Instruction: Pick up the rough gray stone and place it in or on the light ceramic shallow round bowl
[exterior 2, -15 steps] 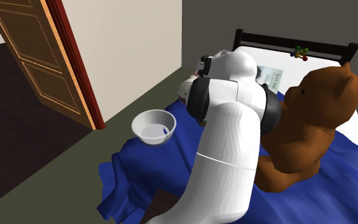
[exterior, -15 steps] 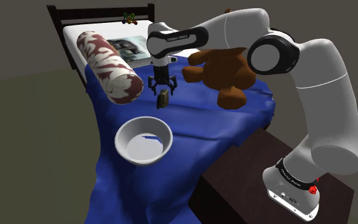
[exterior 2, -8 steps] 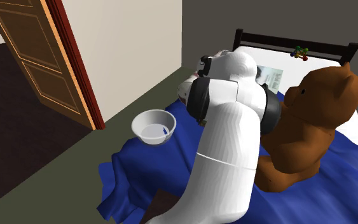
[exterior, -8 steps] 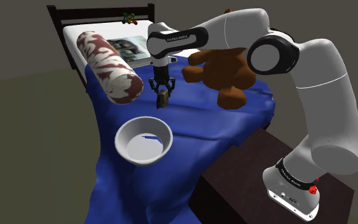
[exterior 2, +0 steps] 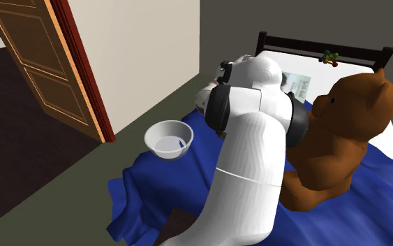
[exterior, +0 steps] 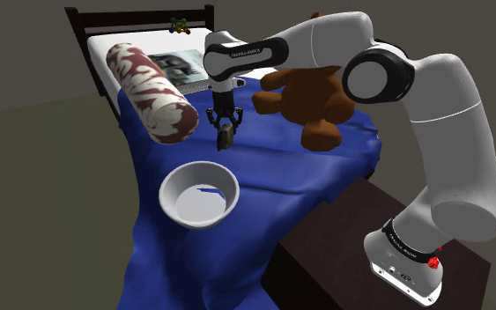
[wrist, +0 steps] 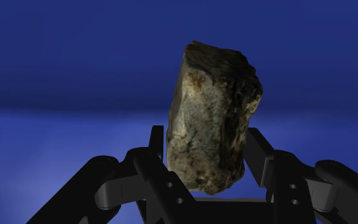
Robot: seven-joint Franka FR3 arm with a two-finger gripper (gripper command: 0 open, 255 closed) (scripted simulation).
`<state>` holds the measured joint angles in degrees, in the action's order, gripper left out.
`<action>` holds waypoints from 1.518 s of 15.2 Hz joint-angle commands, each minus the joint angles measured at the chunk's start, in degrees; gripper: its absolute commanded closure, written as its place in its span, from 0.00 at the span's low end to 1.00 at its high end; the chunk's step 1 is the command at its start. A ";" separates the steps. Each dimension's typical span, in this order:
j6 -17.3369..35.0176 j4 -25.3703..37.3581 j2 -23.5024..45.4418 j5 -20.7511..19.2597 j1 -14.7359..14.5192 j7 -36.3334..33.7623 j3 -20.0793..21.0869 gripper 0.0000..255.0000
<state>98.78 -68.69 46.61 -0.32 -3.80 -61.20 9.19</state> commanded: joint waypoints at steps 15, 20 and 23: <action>-9.35 6.22 -3.16 0.33 -0.09 -0.56 0.32 1.00; -13.00 9.61 -3.43 0.38 -0.24 -0.79 0.39 1.00; -15.42 12.20 -3.28 0.38 -0.38 -0.95 0.43 1.00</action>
<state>84.16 -57.33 43.27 0.07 -4.18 -62.15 9.62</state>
